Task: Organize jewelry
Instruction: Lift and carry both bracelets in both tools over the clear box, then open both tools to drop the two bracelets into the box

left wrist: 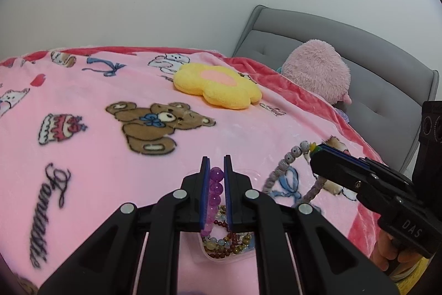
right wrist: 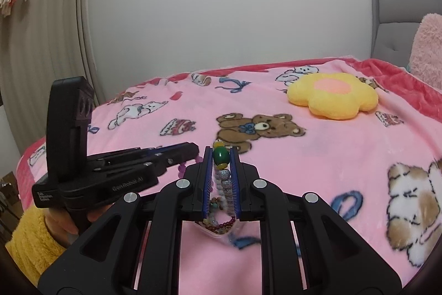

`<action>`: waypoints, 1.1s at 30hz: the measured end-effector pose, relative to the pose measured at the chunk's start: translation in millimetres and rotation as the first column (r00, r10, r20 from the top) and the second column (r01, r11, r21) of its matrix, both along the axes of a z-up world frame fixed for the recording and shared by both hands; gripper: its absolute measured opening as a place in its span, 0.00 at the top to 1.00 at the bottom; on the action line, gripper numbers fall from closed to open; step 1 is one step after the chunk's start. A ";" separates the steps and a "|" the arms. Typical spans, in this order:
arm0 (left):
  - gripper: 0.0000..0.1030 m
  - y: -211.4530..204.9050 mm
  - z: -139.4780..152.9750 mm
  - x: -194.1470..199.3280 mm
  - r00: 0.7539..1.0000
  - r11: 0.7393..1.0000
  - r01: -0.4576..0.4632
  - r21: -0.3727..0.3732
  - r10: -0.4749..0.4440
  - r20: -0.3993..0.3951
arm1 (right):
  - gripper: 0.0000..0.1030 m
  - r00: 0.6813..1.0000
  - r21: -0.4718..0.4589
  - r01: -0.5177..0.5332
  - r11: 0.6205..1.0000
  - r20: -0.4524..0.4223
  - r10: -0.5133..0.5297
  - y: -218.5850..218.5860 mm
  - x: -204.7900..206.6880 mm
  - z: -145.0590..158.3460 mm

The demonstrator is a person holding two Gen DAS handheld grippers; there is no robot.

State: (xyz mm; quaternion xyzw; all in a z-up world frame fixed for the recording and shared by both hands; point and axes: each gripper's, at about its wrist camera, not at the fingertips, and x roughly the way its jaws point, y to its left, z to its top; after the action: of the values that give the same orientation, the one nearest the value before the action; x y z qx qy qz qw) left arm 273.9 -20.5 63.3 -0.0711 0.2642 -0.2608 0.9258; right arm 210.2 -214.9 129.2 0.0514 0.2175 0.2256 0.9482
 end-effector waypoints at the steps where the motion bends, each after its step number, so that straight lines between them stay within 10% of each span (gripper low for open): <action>1: 0.91 0.4 -0.8 0.2 1.000 1.000 0.001 -0.003 -0.001 -0.002 | 0.88 1.000 -0.008 -0.003 1.000 -0.003 0.003 2.4 -0.1 -1.0; 33: 0.91 -3.3 -23.8 5.4 0.998 0.999 0.012 0.037 -0.010 -0.068 | 0.88 0.991 -0.139 -0.063 0.988 -0.129 0.045 23.4 14.6 -61.9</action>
State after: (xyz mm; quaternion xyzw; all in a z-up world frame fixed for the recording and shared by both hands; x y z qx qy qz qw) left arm 279.2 -23.8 39.5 -0.0613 0.3007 -0.2583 0.9160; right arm 224.8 -191.5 67.3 -0.0084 0.2937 0.2313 0.9275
